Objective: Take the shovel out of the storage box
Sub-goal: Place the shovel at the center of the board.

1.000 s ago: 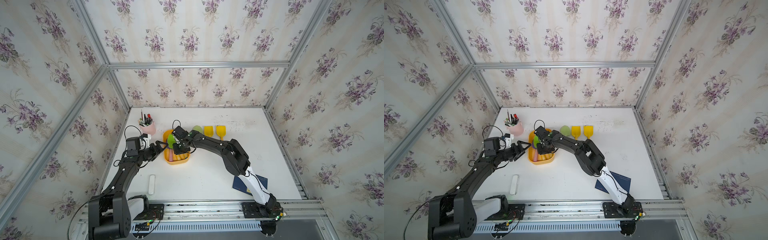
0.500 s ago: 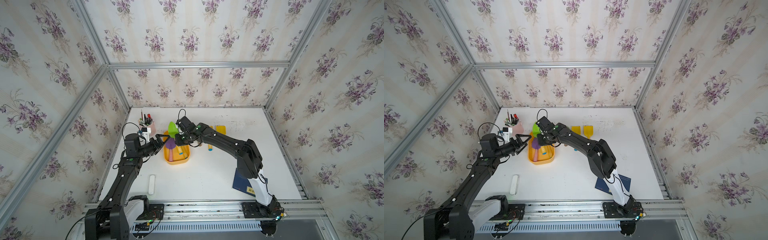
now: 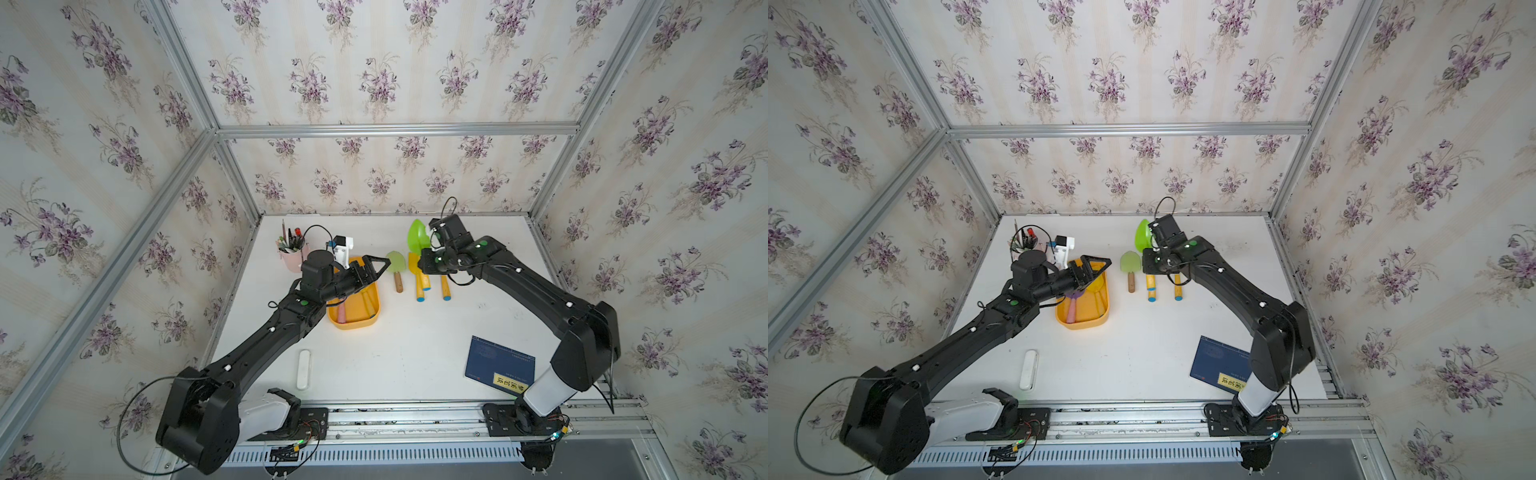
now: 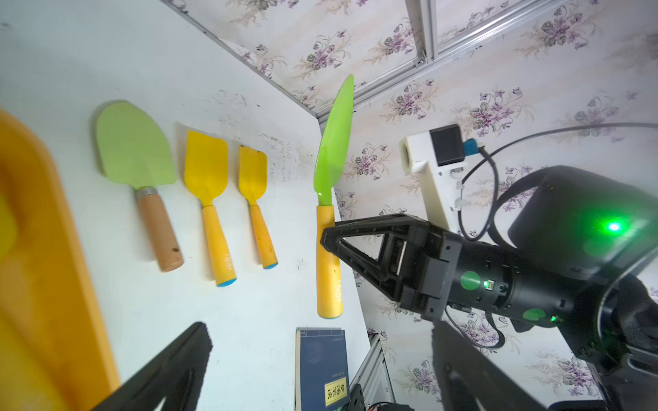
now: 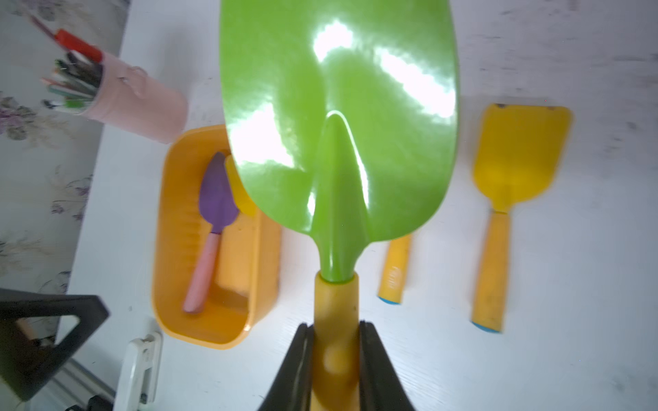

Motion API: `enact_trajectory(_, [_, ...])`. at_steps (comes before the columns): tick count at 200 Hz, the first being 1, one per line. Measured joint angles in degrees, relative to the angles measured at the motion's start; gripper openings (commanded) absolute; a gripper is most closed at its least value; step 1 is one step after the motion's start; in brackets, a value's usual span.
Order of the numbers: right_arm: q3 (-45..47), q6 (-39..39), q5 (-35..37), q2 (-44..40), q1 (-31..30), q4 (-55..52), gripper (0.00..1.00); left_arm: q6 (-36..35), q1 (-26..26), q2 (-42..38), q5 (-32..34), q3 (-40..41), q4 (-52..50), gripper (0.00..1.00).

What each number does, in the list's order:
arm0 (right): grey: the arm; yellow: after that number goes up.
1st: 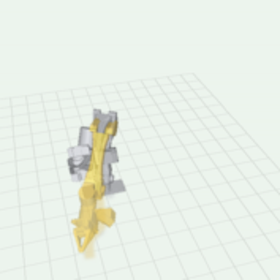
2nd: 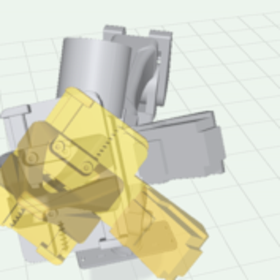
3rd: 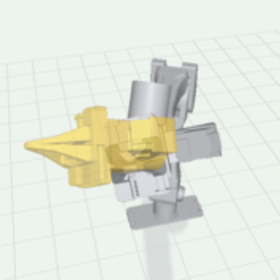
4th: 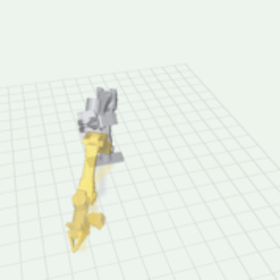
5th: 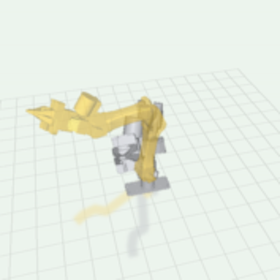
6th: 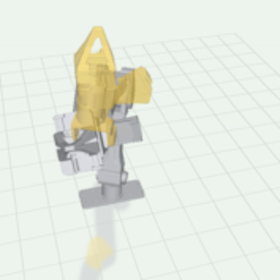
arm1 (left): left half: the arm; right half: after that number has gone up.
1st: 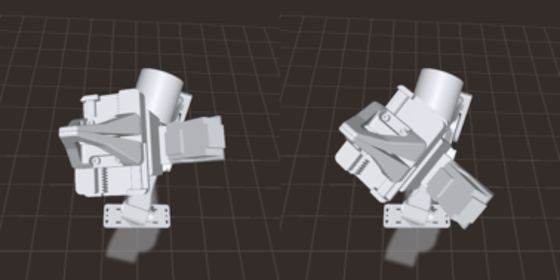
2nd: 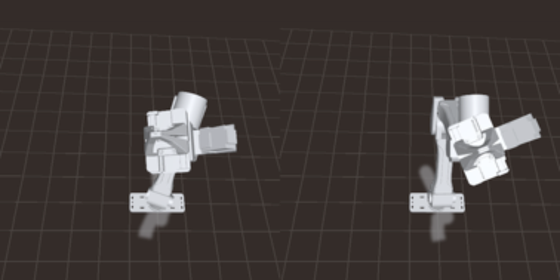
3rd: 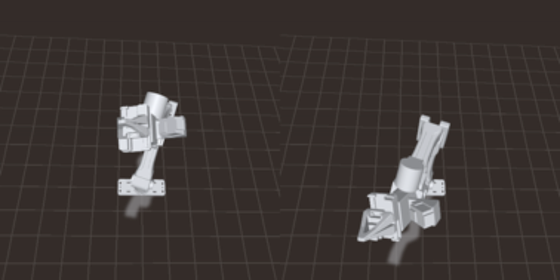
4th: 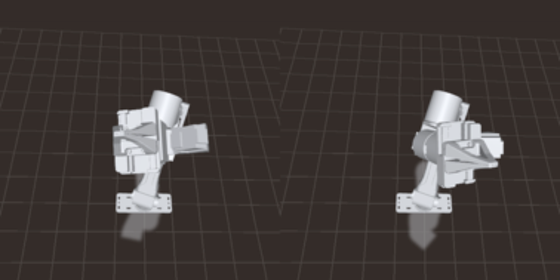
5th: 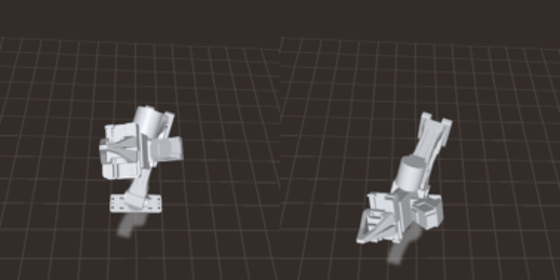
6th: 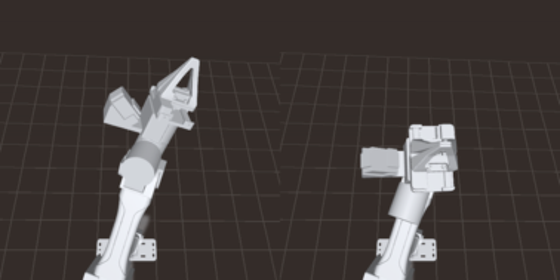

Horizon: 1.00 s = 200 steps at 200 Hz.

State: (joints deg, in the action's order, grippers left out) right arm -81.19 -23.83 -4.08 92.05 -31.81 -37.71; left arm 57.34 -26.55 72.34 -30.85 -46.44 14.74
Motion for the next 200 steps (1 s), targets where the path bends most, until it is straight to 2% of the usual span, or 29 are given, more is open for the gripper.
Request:
enact_trajectory(22, [5.68, 2.36, -0.42, -3.43, 6.82, -0.5, 0.12, -0.17, -6.36, 7.3, 3.89, -5.57, 3.5, 0.96])
enact_trajectory(43, [9.49, 5.22, -1.42, -4.57, 12.92, -0.98, 0.11, -0.07, -10.08, 16.13, 6.84, -11.04, 6.32, 0.96])
enact_trajectory(84, [10.47, 10.99, -2.6, -0.2, 20.79, -0.55, 0.12, -1.49, -16.94, 28.89, 12.09, -23.91, 8.2, 0.97])
enact_trajectory(120, [9.03, 13.55, -3.8, 7.72, 24.04, -0.04, 0.14, 0.11, -17.79, 39.23, 14.71, -30.16, 10.19, 0.97])
enact_trajectory(200, [5.42, 16.39, -4.57, 17.35, 24.11, 1.6, 0.14, 0.63, -18.08, 47.76, 15.41, -34.71, 8.26, 0.91])
